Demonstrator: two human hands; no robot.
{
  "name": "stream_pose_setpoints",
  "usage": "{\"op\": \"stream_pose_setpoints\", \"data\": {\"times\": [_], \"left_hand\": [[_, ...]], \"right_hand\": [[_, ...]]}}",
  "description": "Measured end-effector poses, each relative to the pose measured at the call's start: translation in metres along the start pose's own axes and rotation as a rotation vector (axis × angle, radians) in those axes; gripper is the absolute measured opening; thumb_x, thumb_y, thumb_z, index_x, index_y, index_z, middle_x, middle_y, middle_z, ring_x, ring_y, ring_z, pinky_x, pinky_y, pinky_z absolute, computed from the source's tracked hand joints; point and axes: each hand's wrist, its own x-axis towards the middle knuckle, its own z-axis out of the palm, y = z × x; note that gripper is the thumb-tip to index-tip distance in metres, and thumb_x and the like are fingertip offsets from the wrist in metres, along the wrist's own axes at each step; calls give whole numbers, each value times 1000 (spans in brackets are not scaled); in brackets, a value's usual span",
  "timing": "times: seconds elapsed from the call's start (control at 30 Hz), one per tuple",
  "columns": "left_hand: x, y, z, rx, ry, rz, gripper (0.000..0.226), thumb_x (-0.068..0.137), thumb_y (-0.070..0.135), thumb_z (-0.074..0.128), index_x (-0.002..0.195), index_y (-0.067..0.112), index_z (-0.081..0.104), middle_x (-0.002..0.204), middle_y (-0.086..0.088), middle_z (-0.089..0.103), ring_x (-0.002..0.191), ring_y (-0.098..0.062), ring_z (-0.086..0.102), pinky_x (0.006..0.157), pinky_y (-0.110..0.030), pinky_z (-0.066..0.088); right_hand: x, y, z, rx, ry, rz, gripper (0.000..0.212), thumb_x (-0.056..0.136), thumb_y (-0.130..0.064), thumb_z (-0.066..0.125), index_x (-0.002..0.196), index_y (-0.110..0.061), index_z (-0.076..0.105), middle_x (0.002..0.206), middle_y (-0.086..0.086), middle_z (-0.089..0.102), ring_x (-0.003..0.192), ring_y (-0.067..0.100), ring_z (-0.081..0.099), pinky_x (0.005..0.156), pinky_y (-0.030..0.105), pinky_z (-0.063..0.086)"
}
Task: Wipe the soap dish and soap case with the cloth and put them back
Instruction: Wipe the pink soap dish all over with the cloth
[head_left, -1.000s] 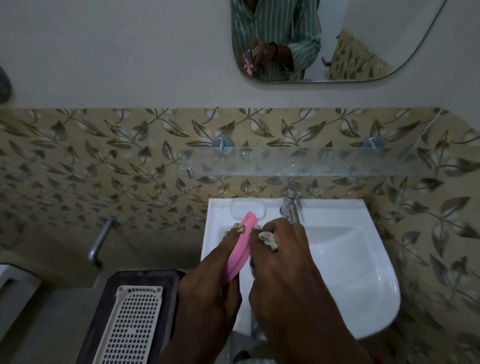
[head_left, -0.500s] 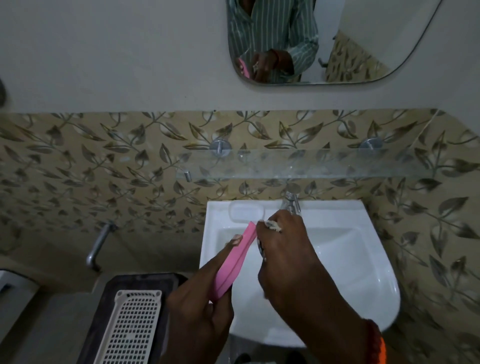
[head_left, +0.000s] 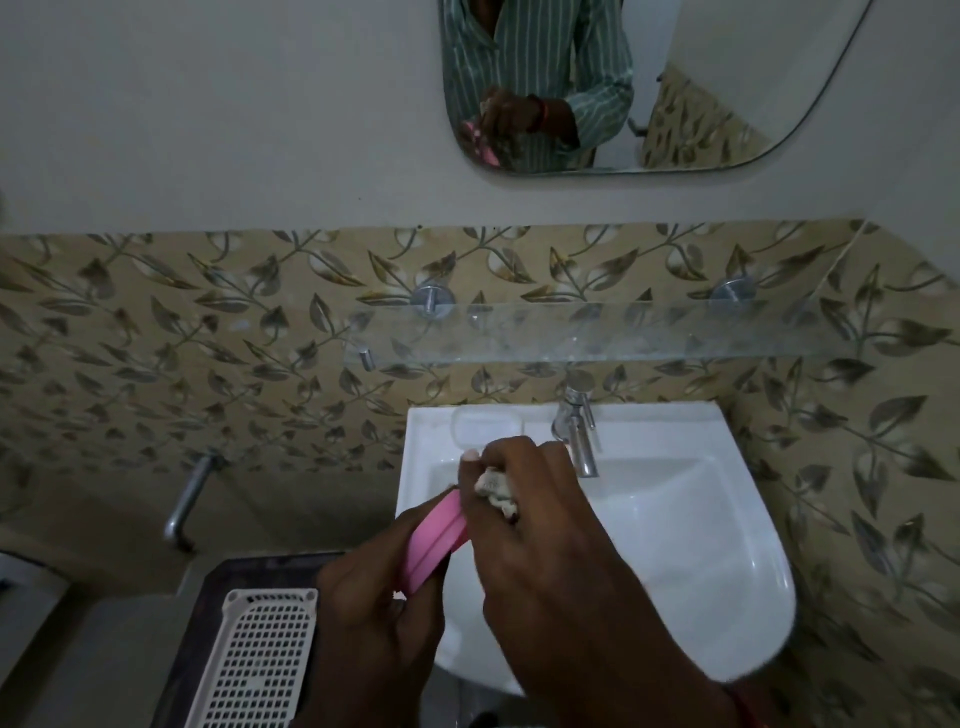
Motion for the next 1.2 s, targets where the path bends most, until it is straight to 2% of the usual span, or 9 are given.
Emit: {"op": "stream_pose_setpoints", "data": {"times": [0.13,0.33,0.47,0.57,0.67,0.77,0.87,1.07,1.2], "left_hand": [[0,-1,-4,31,23,31,32,91,27,63,122,21,68,114,53,59,96,27,61,82,3,41],[-3,-5,9,-67,144,-103,58,85,15,75,116,63,67,106,46,69,99,19,67,84,-1,49],[-7,-20,11,-130,1,-296,43,83,16,83,123,30,74,125,13,76,121,-11,70,102,-44,58],[3,-10,19,59,-97,-174,39,90,43,70,128,40,69,115,26,74,108,12,67,90,-17,57],[10,0,28,125,-138,-105,35,90,25,60,124,33,60,90,21,69,80,12,65,70,6,38],[8,-3,27,142,-56,-91,26,88,26,56,113,33,60,95,40,63,71,19,60,64,8,33],[7,-1,22,96,-46,-40,38,88,23,58,120,43,60,98,56,55,80,30,56,67,7,35],[5,1,16,73,-44,-10,61,86,17,68,127,61,58,98,49,60,78,24,60,66,1,41],[3,-1,20,111,-52,28,40,89,18,61,120,42,58,93,52,55,74,32,51,66,8,33]], "right_hand": [[8,40,2,126,-162,76,30,94,-25,59,113,-3,66,106,11,57,98,24,55,89,27,46],[9,54,4,472,57,320,22,82,-20,69,103,-27,75,91,-8,70,86,4,63,78,14,50],[7,54,-4,90,70,151,31,81,-4,70,112,-7,69,102,9,64,92,21,61,83,31,55],[7,36,-11,-112,-27,-16,27,84,1,61,111,-1,66,103,14,60,92,25,56,76,35,55],[4,20,-13,-123,-132,-74,33,79,3,65,112,-1,66,100,13,61,89,25,56,71,36,57],[1,17,-23,124,-128,69,74,59,-1,84,128,-13,59,114,6,62,102,21,62,81,27,57],[-2,8,-31,188,-75,23,55,63,-3,83,114,-14,67,114,5,62,101,17,62,86,16,48],[-5,24,-27,106,-17,55,40,69,12,74,106,-4,72,103,12,60,90,23,62,71,31,60],[-12,9,-20,216,43,-2,17,93,-25,54,105,-33,62,106,-15,55,94,6,58,84,32,57]]}}
